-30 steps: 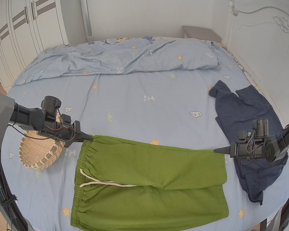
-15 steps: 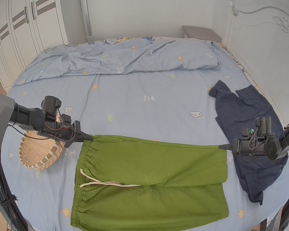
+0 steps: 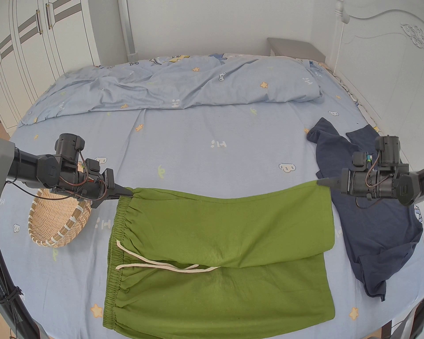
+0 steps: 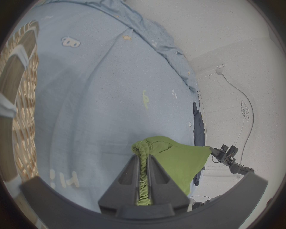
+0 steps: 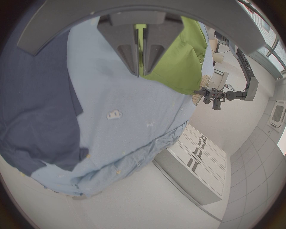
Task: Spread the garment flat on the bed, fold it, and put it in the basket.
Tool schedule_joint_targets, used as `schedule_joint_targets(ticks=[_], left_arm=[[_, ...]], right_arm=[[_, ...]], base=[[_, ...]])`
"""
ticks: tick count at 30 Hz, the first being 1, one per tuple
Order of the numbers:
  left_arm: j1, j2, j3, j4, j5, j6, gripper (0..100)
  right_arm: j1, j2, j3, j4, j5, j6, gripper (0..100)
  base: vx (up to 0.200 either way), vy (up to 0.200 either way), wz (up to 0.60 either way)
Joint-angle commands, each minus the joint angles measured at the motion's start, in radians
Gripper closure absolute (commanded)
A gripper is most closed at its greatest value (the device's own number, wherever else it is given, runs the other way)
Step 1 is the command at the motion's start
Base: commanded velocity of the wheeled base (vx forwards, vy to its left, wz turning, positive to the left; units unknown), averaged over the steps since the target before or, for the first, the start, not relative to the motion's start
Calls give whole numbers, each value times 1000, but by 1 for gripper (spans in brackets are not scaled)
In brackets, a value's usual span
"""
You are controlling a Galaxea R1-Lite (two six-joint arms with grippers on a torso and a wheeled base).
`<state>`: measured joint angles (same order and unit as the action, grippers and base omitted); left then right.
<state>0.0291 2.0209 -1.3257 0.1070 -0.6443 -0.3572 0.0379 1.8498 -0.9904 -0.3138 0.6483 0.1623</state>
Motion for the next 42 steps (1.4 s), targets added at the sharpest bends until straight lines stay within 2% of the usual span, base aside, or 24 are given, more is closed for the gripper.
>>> schedule_joint_targets(ticks=[1, 7, 17, 20, 23, 36, 42], left_arm=[[8, -17, 7, -55, 32, -5, 100], [17, -13, 5, -95, 44, -6, 100], [26, -4, 8, -153, 46, -11, 100], [31, -2, 7, -182, 97, -11, 100], [32, -2, 8, -211, 110, -14, 100], [34, 13, 3, -279, 115, -11, 100], [35, 16, -3, -322, 115, -14, 100]], right_arm=[[45, -12, -159, 88, -19, -1, 100], [51, 65, -309, 134, -27, -1, 100], [45, 178, -439, 128, -35, -3, 100], [42, 206, -504, 133, -35, -3, 100], [45, 216, -530, 133, -35, -3, 100], [76, 315, -729, 197, -36, 0, 100], [83, 358, -817, 228, -68, 0, 100]], base=[[0, 0, 0], [0, 0, 0], [0, 0, 0], [0, 0, 0], [0, 0, 0], [0, 0, 0], [0, 0, 0]])
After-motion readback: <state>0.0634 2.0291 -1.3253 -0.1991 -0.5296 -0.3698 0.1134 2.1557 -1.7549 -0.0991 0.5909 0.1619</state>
